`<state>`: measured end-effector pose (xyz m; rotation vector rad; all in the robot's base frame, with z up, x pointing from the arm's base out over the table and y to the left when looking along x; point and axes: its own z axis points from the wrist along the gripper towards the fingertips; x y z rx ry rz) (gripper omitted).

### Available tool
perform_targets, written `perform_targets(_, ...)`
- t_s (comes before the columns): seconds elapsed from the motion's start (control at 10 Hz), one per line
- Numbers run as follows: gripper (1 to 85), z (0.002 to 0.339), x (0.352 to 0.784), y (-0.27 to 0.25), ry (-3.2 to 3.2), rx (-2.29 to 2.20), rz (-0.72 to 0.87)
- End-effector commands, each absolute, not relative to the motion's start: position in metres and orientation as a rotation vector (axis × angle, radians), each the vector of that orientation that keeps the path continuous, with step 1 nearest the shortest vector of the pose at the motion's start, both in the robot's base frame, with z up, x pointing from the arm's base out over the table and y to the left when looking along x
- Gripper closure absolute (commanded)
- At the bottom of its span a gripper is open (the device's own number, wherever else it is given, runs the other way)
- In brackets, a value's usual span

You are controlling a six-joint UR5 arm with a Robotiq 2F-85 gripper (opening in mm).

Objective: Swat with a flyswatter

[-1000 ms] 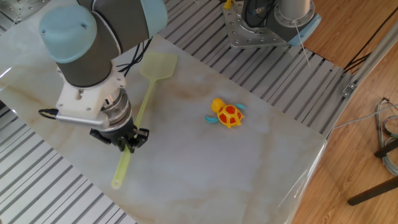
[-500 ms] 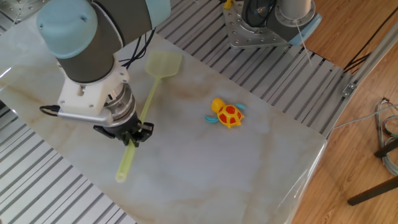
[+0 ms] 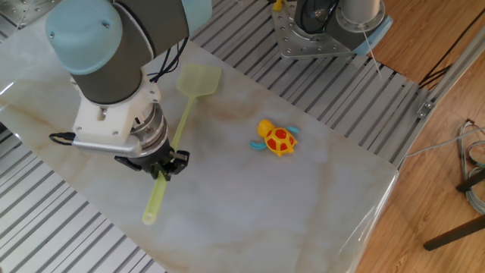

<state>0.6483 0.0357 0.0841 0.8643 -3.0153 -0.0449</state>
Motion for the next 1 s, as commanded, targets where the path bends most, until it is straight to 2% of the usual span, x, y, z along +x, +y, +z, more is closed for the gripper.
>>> perform_targets(0.0, 84.3, 0.079, 0.668, 0.046, -3.052, 0.926, -0.083)
perform_targets(0.5, 84.3, 0.042, 0.701, 0.055, -3.075, 1.007, -0.13)
perform_targets(0.9, 84.3, 0.023, 0.715, 0.048, -3.078, 1.04, -0.073)
